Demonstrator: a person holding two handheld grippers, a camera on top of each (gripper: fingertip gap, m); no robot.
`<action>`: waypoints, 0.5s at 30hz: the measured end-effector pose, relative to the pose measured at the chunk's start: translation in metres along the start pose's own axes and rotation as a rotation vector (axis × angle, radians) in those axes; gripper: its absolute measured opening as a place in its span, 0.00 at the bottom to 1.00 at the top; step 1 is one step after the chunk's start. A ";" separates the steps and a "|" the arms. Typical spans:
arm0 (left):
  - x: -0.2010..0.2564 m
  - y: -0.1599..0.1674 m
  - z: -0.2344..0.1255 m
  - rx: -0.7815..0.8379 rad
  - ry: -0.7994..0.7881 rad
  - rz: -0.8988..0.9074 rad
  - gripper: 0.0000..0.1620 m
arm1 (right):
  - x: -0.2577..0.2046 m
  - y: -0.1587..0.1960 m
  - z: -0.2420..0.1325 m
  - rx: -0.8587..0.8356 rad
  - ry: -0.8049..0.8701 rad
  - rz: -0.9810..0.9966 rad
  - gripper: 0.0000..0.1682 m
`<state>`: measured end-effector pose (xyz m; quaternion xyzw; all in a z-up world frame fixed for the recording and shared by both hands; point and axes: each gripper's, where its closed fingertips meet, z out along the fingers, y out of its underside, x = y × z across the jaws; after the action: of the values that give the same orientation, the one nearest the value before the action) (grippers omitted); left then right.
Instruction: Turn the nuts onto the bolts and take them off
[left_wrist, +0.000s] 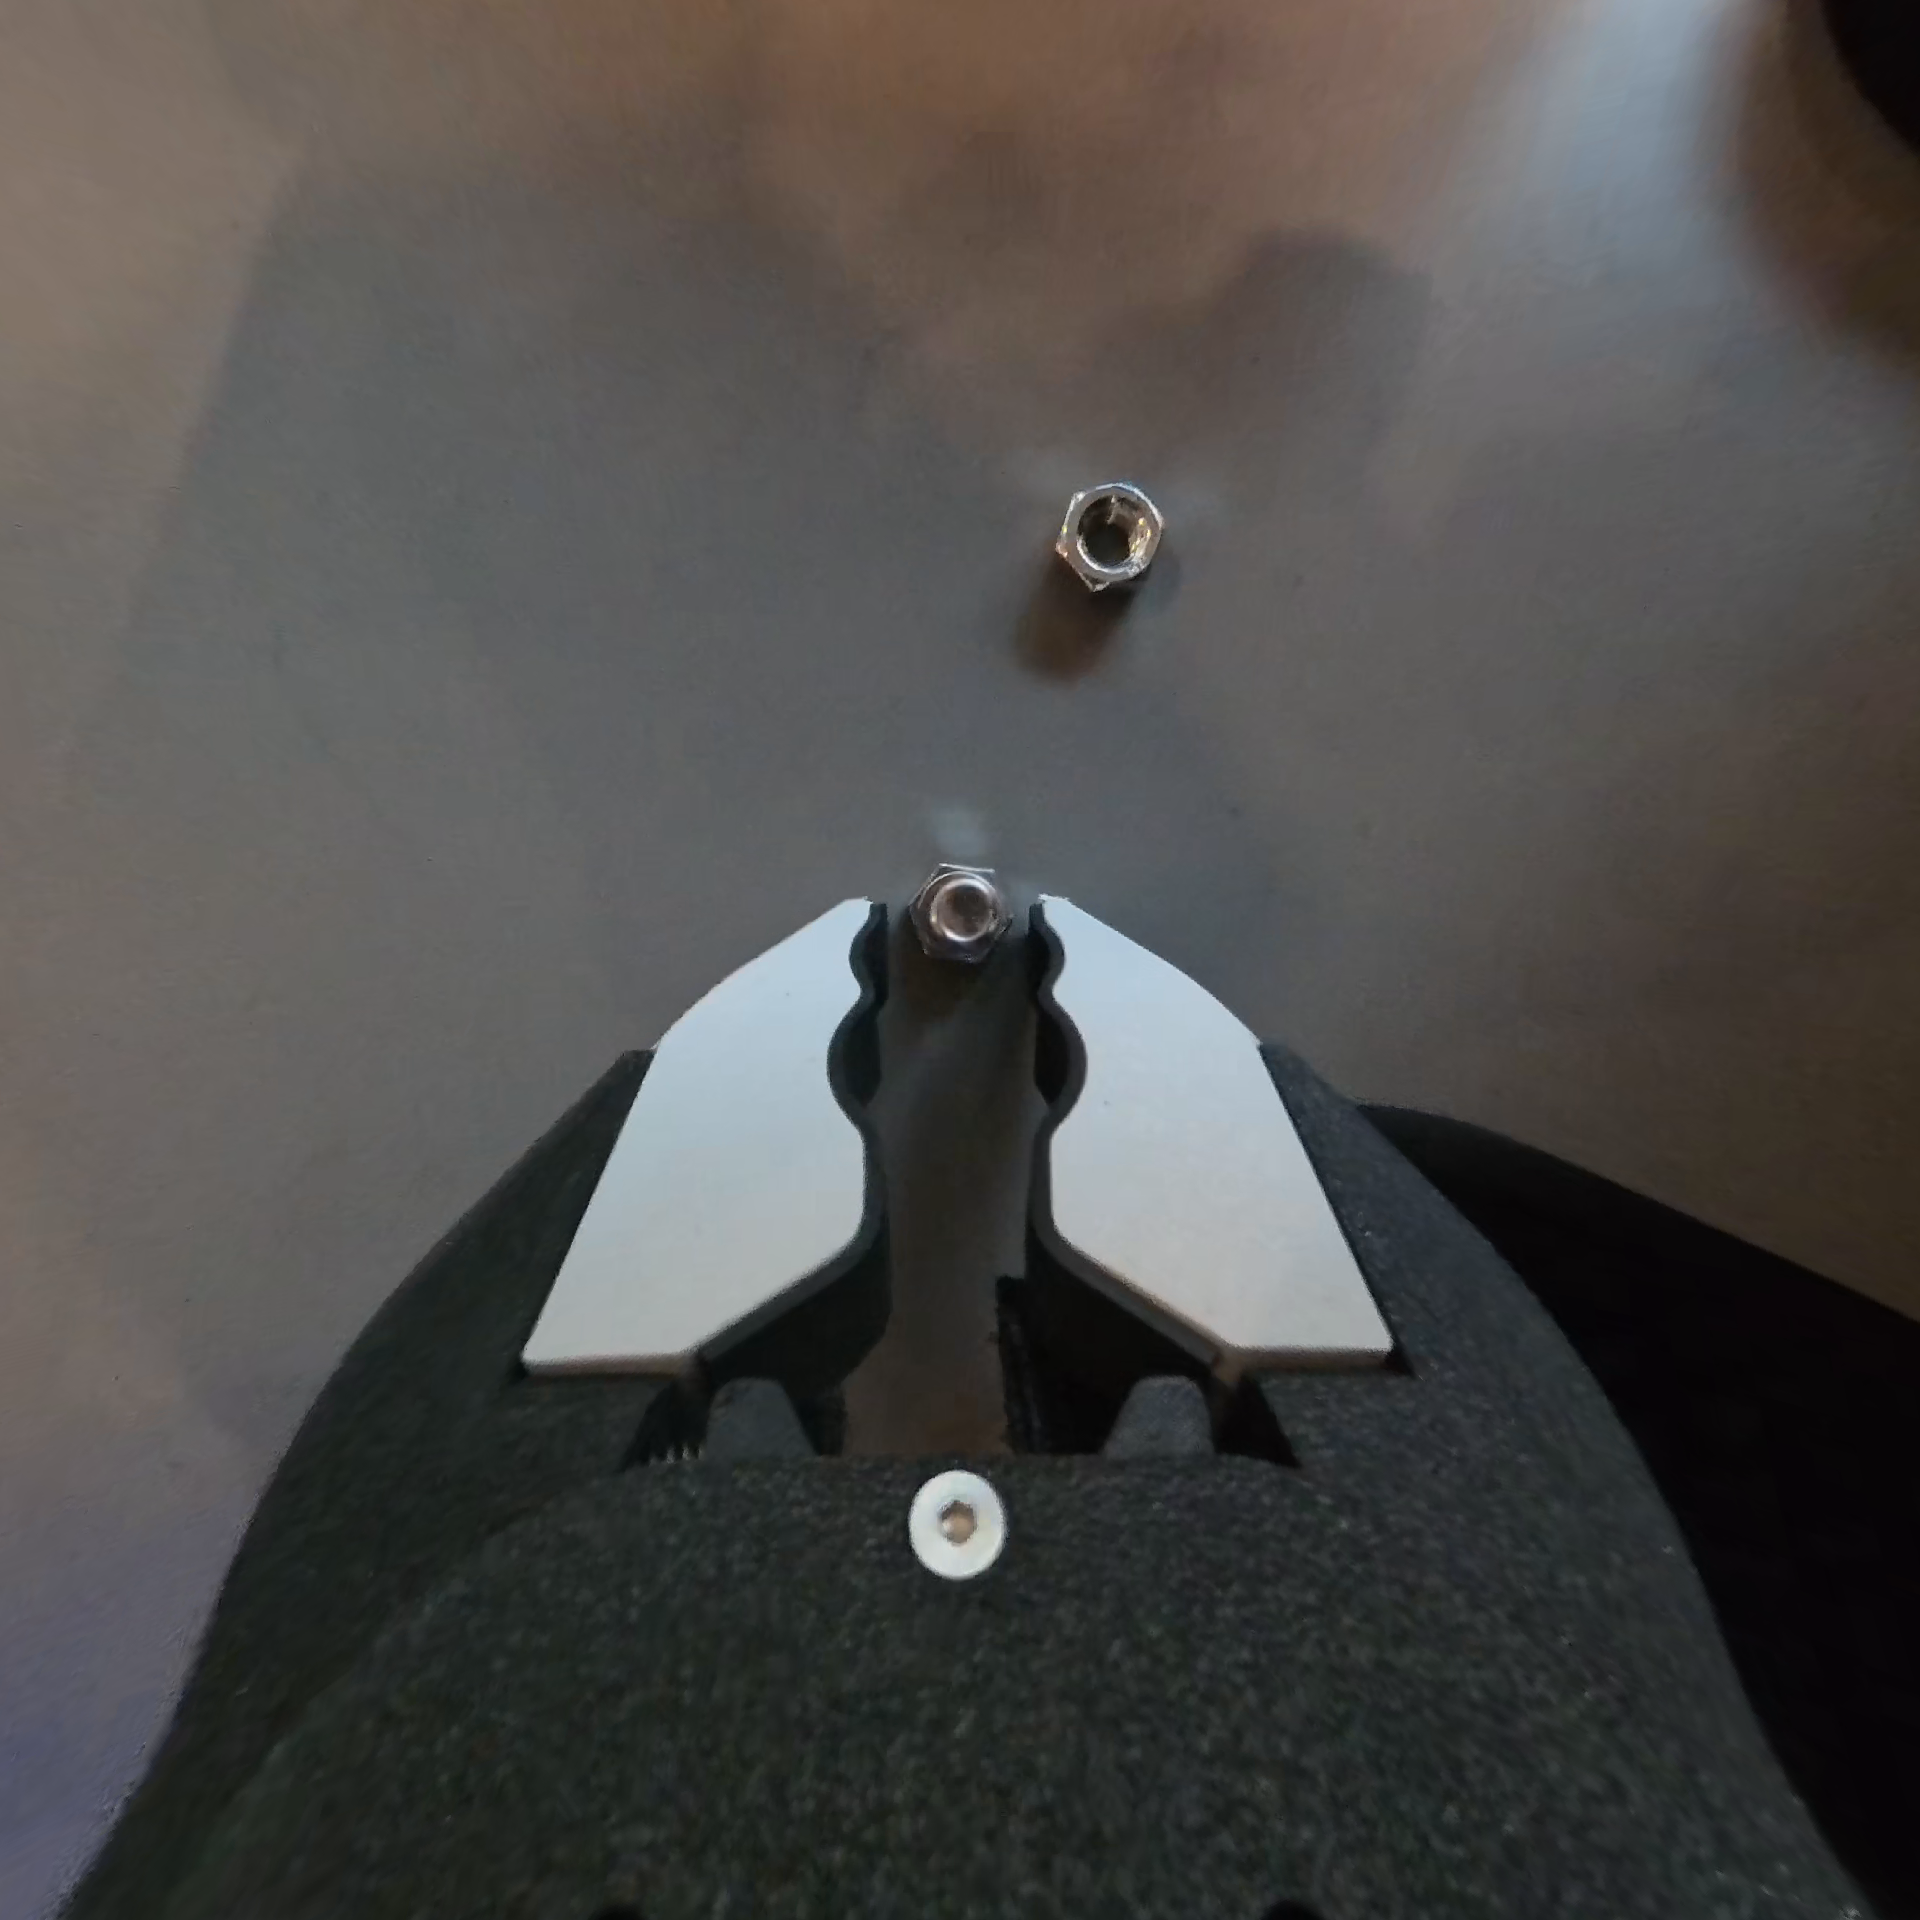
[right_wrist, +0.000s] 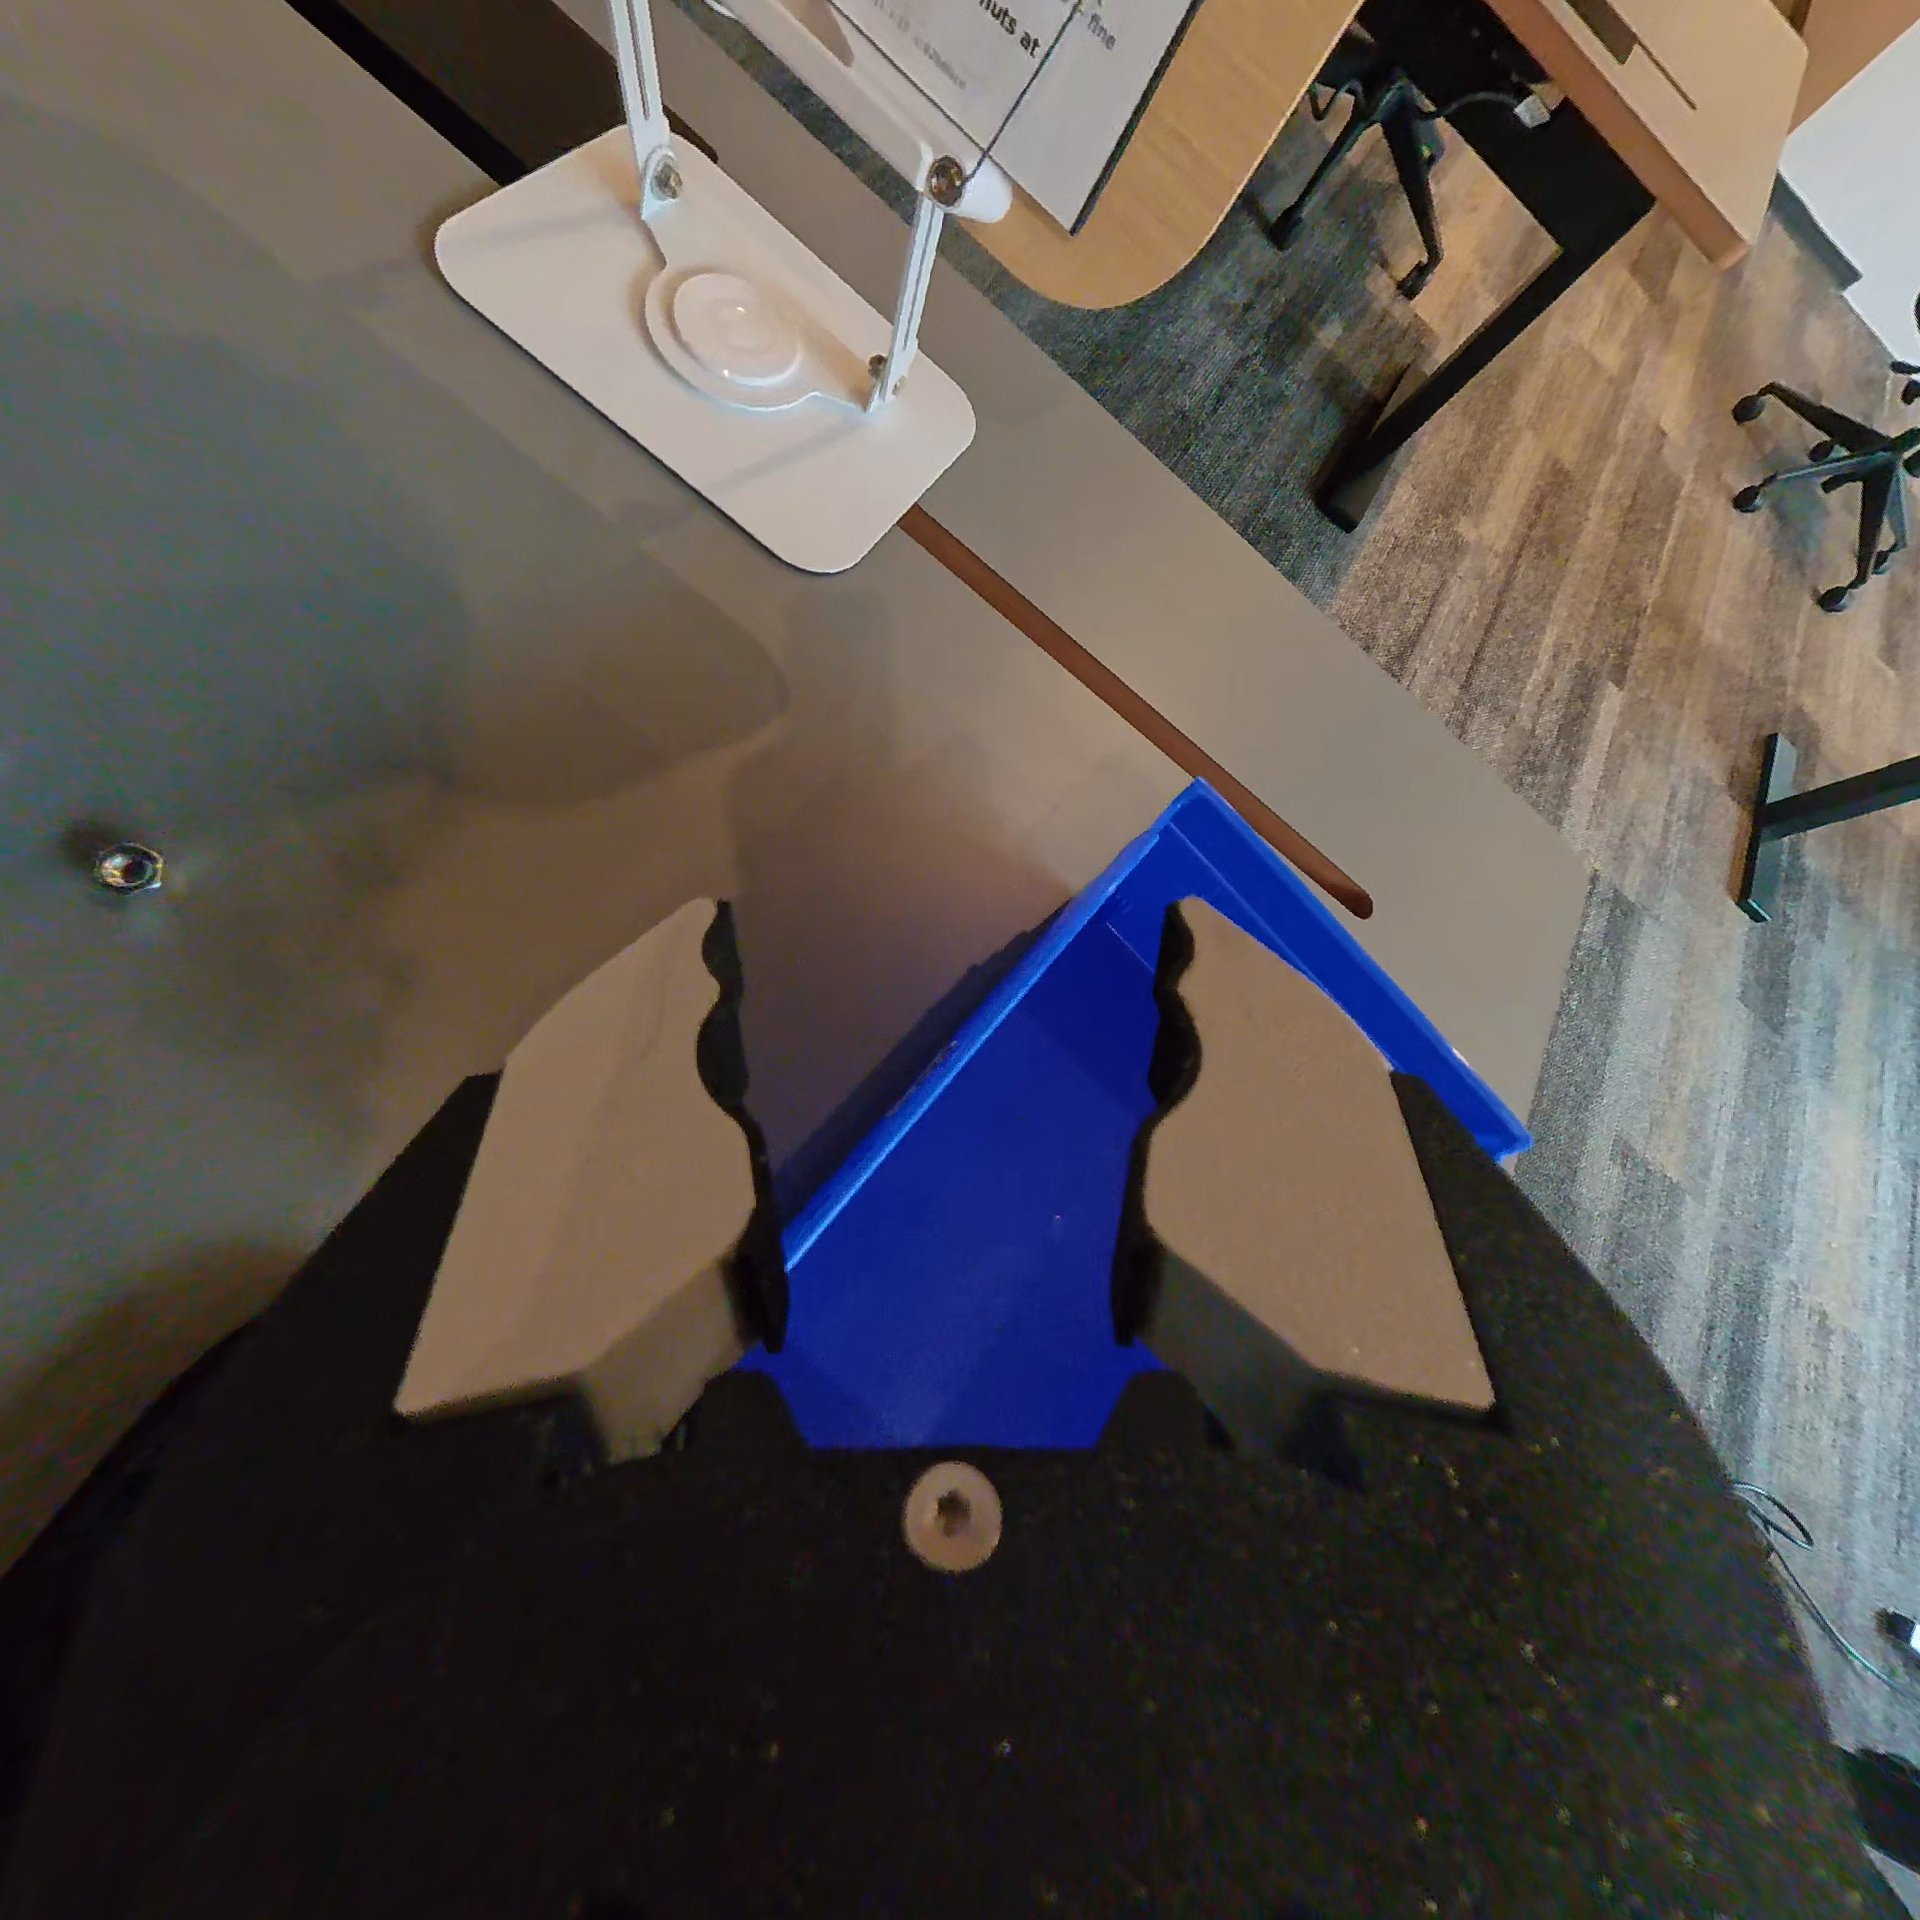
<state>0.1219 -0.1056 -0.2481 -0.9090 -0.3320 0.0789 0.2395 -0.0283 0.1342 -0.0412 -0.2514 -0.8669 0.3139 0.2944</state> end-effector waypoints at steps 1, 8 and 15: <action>0.000 0.000 0.000 0.017 -0.002 -0.001 0.16 | 0.000 0.000 0.000 0.003 -0.002 0.000 0.45; 0.000 -0.001 0.000 0.104 -0.002 0.014 0.15 | -0.002 -0.001 0.000 0.000 -0.003 -0.006 0.45; -0.001 -0.001 0.000 0.178 0.001 0.001 0.12 | -0.005 -0.003 0.001 -0.007 -0.006 -0.017 0.45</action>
<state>0.1201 -0.1054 -0.2473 -0.8843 -0.3231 0.1078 0.3194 -0.0262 0.1286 -0.0420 -0.2441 -0.8711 0.3091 0.2934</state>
